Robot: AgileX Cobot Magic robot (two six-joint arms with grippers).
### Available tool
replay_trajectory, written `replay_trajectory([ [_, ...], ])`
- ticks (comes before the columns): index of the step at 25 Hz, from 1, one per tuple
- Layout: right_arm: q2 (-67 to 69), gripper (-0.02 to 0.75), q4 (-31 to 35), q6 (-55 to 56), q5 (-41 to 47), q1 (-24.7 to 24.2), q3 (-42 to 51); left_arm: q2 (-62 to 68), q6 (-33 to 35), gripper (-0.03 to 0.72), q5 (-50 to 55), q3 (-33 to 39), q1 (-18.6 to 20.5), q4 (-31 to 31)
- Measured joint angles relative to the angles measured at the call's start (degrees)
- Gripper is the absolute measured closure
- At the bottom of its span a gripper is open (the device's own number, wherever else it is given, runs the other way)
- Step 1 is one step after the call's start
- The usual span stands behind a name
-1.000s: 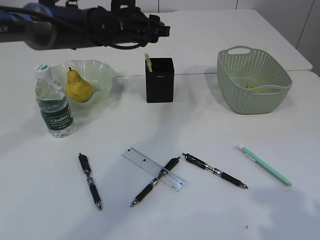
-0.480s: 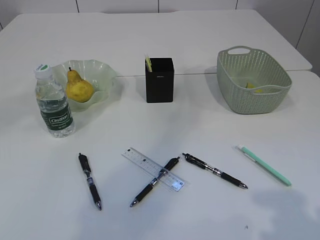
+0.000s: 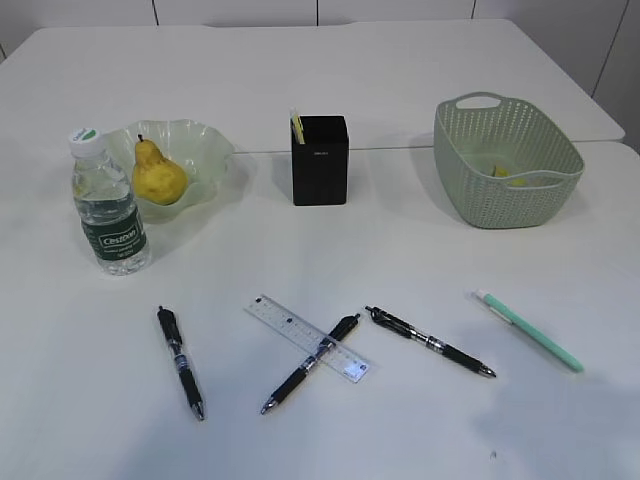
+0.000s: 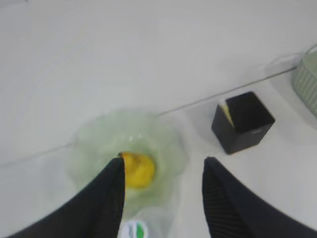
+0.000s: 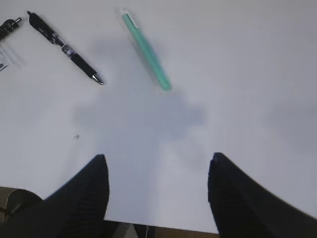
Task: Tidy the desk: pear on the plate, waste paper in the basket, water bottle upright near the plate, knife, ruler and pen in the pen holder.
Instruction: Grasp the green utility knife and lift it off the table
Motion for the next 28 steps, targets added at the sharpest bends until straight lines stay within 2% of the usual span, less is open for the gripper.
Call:
replay_trajectory([
  [5, 11.0, 0.243, 4.2, -3.5, 0.7, 0.0, -5.0, -2.4, -5.8, 0.331, 17.2, 0.0, 3.3, 5.8],
  [7, 16.2, 0.243, 7.5, -4.9, -0.4, 0.0, -6.3, -2.7, -6.3, 0.331, 19.9, 0.0, 4.3, 6.5],
  [13, 29.2, 0.242, 12.3, -10.1, -2.7, 0.0, -10.8, -2.9, -6.7, 0.331, 20.9, 0.0, 4.6, 6.1],
  [19, 36.2, 0.242, 12.7, -14.0, -1.8, 0.0, -15.7, -3.1, -6.1, 0.332, 21.0, 0.0, 4.6, 4.9],
  [28, 47.9, 0.242, 11.2, -17.0, -5.0, 0.0, -25.9, -3.1, -5.3, 0.332, 21.0, 0.0, 4.6, 4.7],
])
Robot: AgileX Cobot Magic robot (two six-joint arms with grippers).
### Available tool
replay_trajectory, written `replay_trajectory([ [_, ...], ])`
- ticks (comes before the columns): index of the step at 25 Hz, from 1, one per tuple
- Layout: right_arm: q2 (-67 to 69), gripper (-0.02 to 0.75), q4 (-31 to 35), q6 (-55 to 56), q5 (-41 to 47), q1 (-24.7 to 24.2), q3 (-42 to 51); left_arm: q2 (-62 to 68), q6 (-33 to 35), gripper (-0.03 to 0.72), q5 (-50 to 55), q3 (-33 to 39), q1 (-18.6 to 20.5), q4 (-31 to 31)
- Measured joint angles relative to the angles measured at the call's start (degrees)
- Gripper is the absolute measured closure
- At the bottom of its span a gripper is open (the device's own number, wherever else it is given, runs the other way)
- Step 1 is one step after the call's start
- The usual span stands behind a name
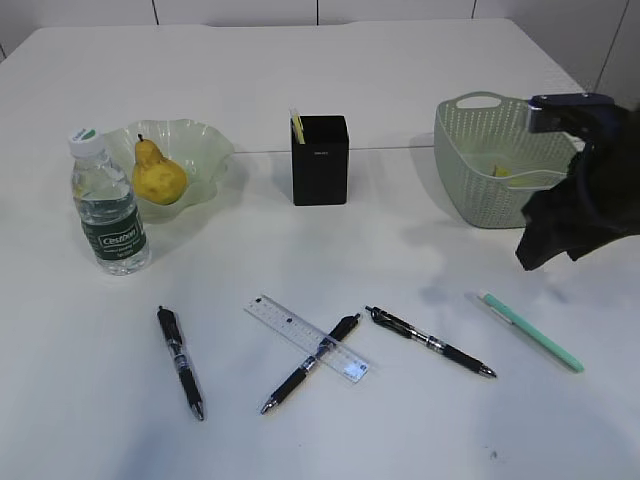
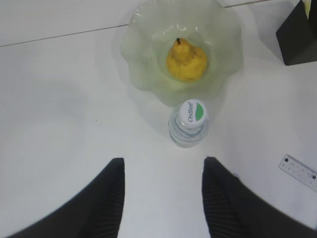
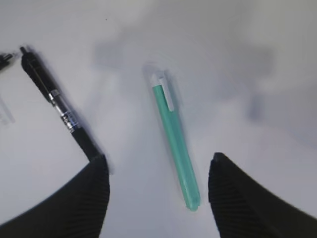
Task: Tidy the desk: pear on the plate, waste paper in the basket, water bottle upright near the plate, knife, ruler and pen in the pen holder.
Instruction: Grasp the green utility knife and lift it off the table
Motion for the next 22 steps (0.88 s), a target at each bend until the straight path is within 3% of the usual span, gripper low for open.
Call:
replay_trajectory([
  [12, 11.2, 0.242, -4.3, -0.9, -0.4, 0.2, -2.2, -0.1, 0.1, 0.346, 0.0, 0.0, 0.0, 1.6],
  [22, 13.5, 0.242, -14.5, 3.6, -2.7, 7.9, -2.5, -0.1, 0.1, 0.347, 0.0, 0.0, 0.0, 4.6],
])
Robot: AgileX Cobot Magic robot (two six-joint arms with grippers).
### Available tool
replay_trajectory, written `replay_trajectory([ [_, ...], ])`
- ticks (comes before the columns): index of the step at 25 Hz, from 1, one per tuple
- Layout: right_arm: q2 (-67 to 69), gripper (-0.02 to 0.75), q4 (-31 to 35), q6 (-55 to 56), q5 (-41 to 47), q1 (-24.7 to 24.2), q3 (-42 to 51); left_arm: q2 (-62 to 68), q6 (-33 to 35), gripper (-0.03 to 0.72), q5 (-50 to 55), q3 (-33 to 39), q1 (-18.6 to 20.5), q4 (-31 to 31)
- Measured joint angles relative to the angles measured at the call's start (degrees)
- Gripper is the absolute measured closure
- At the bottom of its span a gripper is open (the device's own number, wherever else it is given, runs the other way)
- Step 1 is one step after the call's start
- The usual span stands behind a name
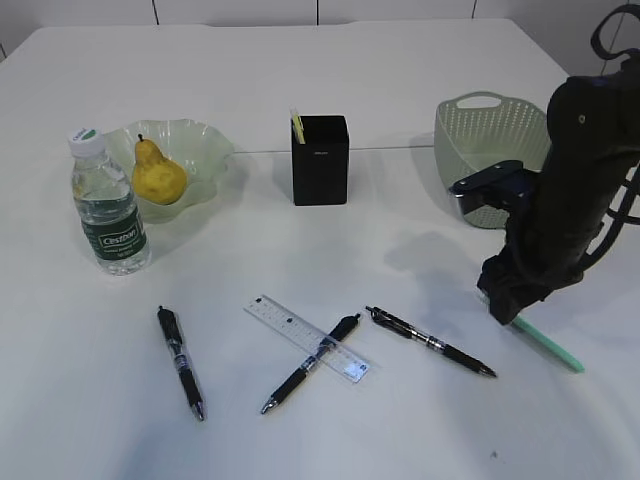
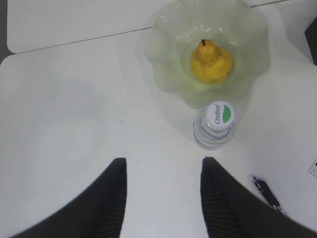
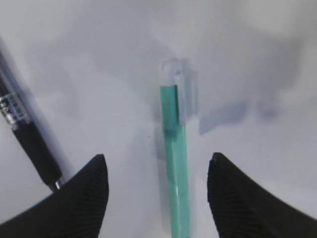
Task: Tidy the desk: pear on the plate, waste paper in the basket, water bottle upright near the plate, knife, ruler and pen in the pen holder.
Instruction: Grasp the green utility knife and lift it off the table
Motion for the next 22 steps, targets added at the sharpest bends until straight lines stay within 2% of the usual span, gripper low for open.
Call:
replay_trajectory([
  [5, 0.9, 0.242, -2.8, 1.5, -1.0, 0.0, -0.1, 0.0, 0.0, 0.347, 0.0, 0.0, 0.0, 0.2],
  [22, 4.5, 0.243, -3.1, 1.8, -1.4, 0.0, -0.1, 0.0, 0.1, 0.348, 0.0, 0.0, 0.0, 0.3],
])
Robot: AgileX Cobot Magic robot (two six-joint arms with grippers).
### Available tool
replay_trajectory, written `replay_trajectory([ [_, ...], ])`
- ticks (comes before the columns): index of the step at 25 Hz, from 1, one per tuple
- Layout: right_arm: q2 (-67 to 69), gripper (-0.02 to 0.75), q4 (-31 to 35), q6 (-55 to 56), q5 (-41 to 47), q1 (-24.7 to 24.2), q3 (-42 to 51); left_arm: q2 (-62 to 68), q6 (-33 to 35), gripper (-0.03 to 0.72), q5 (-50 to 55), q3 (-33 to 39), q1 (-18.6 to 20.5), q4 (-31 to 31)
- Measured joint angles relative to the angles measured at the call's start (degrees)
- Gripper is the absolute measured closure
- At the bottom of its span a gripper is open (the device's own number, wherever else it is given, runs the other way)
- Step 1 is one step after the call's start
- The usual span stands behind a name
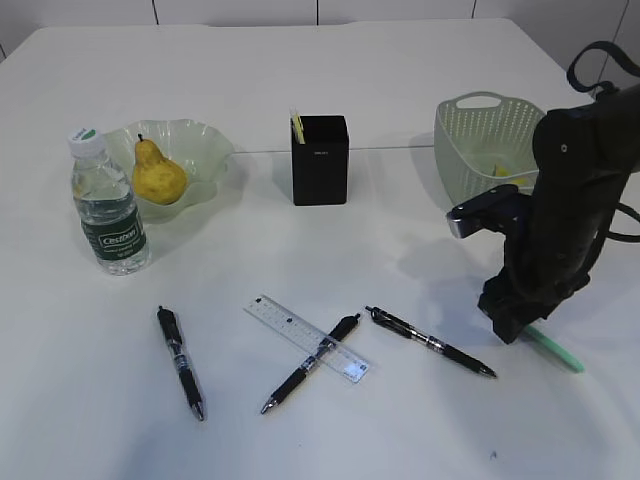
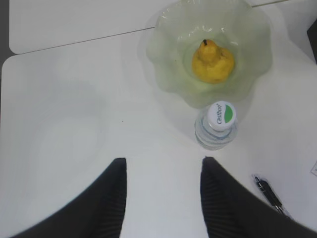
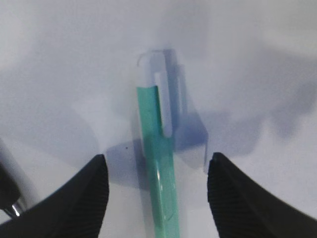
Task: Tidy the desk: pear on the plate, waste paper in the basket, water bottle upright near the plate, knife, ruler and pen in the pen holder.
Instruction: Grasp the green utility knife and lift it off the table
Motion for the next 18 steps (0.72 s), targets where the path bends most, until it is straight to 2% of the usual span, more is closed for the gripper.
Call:
replay_trajectory([
  [18, 0.0, 0.244, -0.4, 0.3, -0.8, 0.0, 0.0, 0.0, 0.0, 0.348, 0.0, 0.0, 0.0, 0.0],
])
